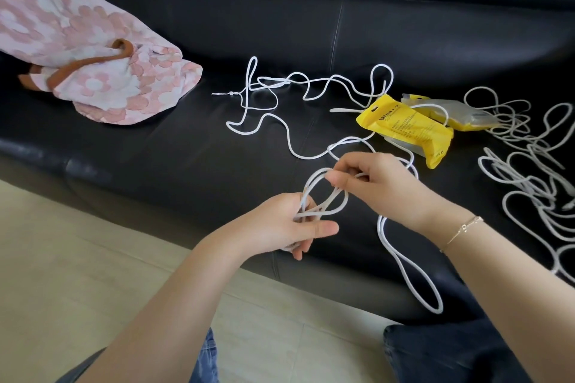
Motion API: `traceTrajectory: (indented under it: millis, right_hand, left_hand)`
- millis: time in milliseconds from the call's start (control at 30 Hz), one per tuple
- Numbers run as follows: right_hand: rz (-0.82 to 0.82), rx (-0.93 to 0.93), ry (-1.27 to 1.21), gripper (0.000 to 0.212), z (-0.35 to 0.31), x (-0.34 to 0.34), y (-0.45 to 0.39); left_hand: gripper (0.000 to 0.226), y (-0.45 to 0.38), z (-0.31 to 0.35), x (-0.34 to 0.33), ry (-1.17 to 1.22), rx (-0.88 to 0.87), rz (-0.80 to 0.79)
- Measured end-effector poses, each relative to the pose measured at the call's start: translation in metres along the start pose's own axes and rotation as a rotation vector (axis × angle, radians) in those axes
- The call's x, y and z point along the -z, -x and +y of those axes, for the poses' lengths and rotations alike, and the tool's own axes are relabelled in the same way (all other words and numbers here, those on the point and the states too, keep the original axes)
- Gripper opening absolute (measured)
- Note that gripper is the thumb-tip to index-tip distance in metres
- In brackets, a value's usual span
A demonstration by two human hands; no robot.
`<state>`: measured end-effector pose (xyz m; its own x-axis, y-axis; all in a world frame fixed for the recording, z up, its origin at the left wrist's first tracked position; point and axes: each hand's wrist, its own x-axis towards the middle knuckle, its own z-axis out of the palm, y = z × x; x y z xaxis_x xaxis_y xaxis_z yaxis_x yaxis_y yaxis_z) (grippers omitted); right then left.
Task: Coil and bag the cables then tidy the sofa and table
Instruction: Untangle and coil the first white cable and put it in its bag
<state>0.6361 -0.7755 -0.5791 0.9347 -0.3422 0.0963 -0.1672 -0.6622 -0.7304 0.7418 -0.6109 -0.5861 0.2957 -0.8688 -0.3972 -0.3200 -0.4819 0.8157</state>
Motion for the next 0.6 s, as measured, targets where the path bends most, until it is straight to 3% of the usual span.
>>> traceTrajectory:
  millis: [133,267,400,500,600]
  right_hand:
    - [0.075,0.041,0.007,0.042,-0.002,-0.005,0.0]
    - [0.104,0.039,0.026,0.043,-0.005,-0.004,0.0]
    - [0.144,0.017,0.077,0.038,-0.004,-0.004,0.0]
    - [0.168,0.004,0.08,0.038,-0.006,-0.007,-0.001]
    - [0.156,-0.025,0.089,0.037,-0.008,-0.013,-0.001]
  left_hand:
    - [0.029,0.003,0.001,0.003,0.095,0.004,-0.071]
    - [0.023,0.003,0.002,0.006,0.175,0.024,-0.11]
    - [0.009,0.001,0.002,0.004,0.215,0.04,-0.033]
    - [0.034,0.002,0.003,0.0,0.007,0.081,0.134]
    - [0.03,0.001,0.002,-0.01,-0.307,0.058,0.34]
